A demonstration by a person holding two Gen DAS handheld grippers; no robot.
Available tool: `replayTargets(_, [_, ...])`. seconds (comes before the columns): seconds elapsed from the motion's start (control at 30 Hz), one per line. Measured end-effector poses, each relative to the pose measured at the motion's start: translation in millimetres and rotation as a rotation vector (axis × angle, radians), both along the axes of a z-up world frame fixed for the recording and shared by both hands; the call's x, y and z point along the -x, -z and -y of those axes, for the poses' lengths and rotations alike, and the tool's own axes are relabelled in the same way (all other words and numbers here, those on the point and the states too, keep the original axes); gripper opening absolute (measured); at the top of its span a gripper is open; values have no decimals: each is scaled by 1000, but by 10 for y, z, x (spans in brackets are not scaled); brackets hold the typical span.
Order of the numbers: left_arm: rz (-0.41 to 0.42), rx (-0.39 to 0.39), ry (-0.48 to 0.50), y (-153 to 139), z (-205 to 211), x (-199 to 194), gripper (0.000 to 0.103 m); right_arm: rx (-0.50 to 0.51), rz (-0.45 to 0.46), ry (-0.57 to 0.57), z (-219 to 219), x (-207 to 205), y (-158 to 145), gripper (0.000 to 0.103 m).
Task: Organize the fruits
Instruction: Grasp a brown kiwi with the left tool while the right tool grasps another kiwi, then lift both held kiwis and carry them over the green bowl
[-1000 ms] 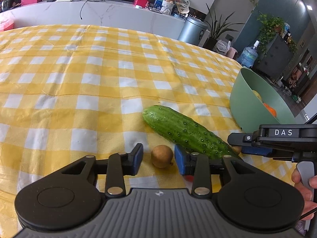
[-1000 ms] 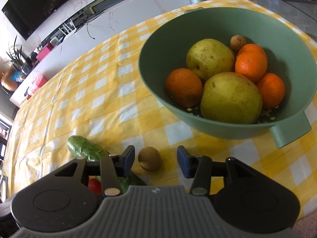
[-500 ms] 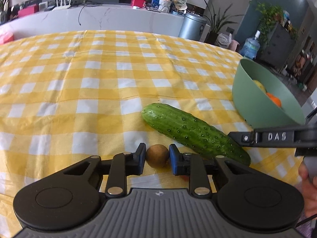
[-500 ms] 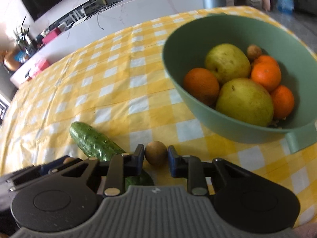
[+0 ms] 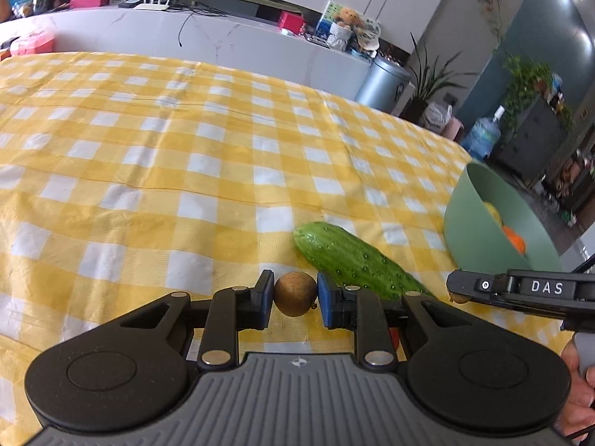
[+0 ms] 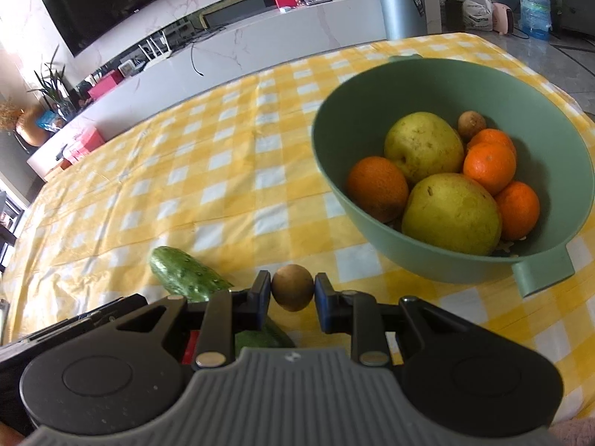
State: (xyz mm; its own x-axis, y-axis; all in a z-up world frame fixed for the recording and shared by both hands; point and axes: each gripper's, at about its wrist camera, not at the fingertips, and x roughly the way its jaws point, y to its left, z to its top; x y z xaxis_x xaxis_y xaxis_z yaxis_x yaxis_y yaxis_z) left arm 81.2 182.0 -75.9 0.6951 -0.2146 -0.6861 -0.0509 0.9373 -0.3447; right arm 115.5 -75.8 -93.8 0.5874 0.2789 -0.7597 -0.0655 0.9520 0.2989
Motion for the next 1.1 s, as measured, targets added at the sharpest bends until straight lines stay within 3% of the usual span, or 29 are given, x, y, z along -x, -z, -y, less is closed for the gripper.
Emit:
replayTargets(0.37, [38,79,20,-213,5,115,27,-62,57,-9,51,113,-132,22])
replayTargets(0.83, [120,39,87,-667,338,304,27,-248,185,35,426,319,-469,22])
replayTargets(1.1, [161,49,163,-931,729,249,27,-236,291,124,814,472,-711,22])
